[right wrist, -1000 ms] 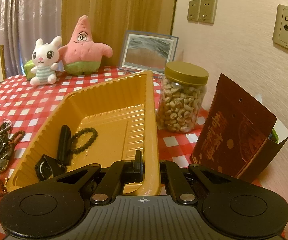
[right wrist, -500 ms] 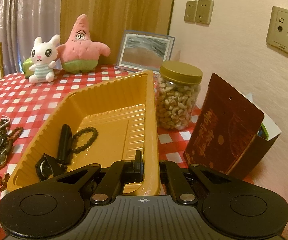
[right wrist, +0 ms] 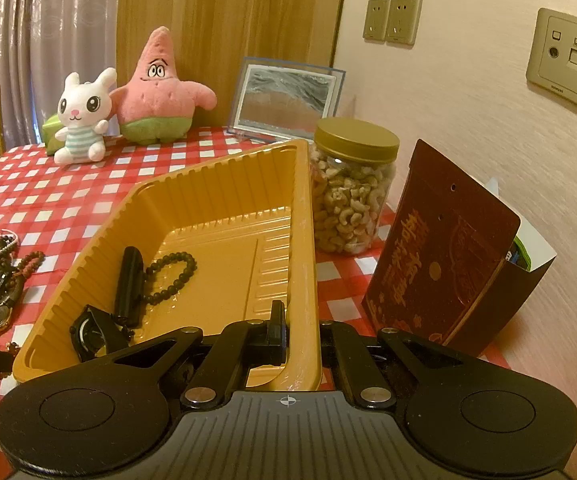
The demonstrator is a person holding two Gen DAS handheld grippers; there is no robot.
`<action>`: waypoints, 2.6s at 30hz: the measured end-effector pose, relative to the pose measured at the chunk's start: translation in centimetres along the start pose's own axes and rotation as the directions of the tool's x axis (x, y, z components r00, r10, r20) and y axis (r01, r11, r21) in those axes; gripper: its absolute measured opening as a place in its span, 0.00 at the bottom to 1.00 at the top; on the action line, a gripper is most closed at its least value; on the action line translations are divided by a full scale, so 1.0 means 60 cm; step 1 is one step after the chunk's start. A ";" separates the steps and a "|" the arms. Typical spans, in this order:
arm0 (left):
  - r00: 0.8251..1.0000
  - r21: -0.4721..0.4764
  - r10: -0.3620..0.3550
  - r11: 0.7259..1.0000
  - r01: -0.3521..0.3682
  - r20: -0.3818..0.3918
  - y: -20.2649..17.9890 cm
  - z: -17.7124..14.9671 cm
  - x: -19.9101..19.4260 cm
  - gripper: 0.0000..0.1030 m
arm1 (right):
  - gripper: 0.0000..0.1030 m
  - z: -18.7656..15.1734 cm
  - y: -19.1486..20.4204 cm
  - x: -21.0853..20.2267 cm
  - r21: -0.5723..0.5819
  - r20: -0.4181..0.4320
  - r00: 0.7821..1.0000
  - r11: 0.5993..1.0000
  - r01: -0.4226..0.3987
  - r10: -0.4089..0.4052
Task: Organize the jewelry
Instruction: 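Grasp the small gold earring from the pile with the left gripper, then carry the gold earring into the tray and open the left gripper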
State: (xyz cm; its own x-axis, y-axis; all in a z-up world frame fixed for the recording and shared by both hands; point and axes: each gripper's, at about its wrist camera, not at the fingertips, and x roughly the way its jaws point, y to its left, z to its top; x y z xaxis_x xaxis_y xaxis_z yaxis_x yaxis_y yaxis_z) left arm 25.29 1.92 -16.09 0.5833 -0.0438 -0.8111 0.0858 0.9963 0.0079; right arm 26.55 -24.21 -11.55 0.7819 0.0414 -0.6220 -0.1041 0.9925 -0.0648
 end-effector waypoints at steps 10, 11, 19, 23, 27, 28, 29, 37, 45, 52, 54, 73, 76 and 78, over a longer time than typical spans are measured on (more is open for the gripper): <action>1.000 0.061 -0.004 0.998 0.004 0.013 -0.008 -0.007 0.006 0.22 | 0.03 -0.002 -0.001 0.001 0.001 -0.001 1.000 1.000 0.001 -0.001; 1.000 0.072 -0.014 0.997 0.013 0.011 -0.010 -0.007 0.005 0.15 | 0.03 -0.002 -0.001 0.002 0.002 -0.001 1.000 1.000 0.001 -0.001; 1.000 0.055 -0.025 0.998 0.025 -0.004 -0.013 -0.004 0.004 0.09 | 0.03 -0.002 -0.001 0.001 0.001 -0.001 1.000 1.000 0.000 0.000; 1.000 0.044 -0.018 0.999 0.018 0.006 -0.007 -0.002 -0.007 0.07 | 0.03 -0.002 -0.002 0.001 0.001 0.000 1.000 1.000 0.000 0.000; 0.999 0.024 -0.021 1.000 0.020 0.027 0.001 0.004 -0.028 0.07 | 0.03 -0.004 -0.002 0.003 -0.002 0.002 1.000 1.000 0.000 0.000; 0.999 0.019 -0.021 1.000 0.021 0.034 0.003 0.006 -0.035 0.07 | 0.03 -0.005 -0.003 0.003 -0.001 0.002 1.000 1.000 0.001 -0.001; 0.999 0.015 -0.024 1.000 0.023 0.044 0.005 0.010 -0.044 0.07 | 0.03 -0.005 -0.003 0.003 -0.001 0.002 1.000 1.000 0.001 -0.001; 0.986 -0.007 -0.071 0.997 0.072 0.151 0.003 0.051 -0.117 0.07 | 0.03 -0.004 -0.004 0.003 -0.001 0.007 1.000 1.000 -0.001 0.001; 0.959 0.005 -0.171 0.985 0.174 0.224 -0.034 0.097 -0.158 0.07 | 0.04 0.000 0.000 0.001 -0.002 0.016 1.000 1.000 -0.013 0.013; 0.938 0.057 -0.262 0.965 0.255 0.229 -0.093 0.124 -0.150 0.07 | 0.04 0.001 0.002 0.003 -0.004 0.021 0.999 1.000 -0.025 0.025; 0.935 0.073 -0.281 0.960 0.272 0.218 -0.111 0.127 -0.142 0.07 | 0.04 0.001 0.001 0.003 -0.004 0.022 0.999 1.000 -0.028 0.028; 0.931 0.048 -0.321 0.947 0.317 0.174 -0.146 0.149 -0.094 0.19 | 0.04 -0.002 -0.001 0.003 0.002 0.019 0.999 0.999 -0.035 0.035; 0.937 0.033 -0.296 0.955 0.295 0.188 -0.131 0.152 -0.101 0.20 | 0.04 -0.002 -0.001 0.005 0.004 0.018 0.999 0.999 -0.035 0.035; 0.941 0.020 -0.277 0.960 0.278 0.195 -0.118 0.153 -0.106 0.20 | 0.04 -0.002 -0.001 0.005 0.003 0.019 0.999 0.999 -0.034 0.034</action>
State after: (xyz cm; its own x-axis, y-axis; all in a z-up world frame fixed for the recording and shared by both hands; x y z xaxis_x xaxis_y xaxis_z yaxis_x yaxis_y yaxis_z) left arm 28.39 -5.56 -5.64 0.6828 -0.3314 -0.6511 0.2609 0.9430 -0.2064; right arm 26.74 -24.26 -11.82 0.7893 0.0775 -0.6091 -0.1290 0.9908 -0.0412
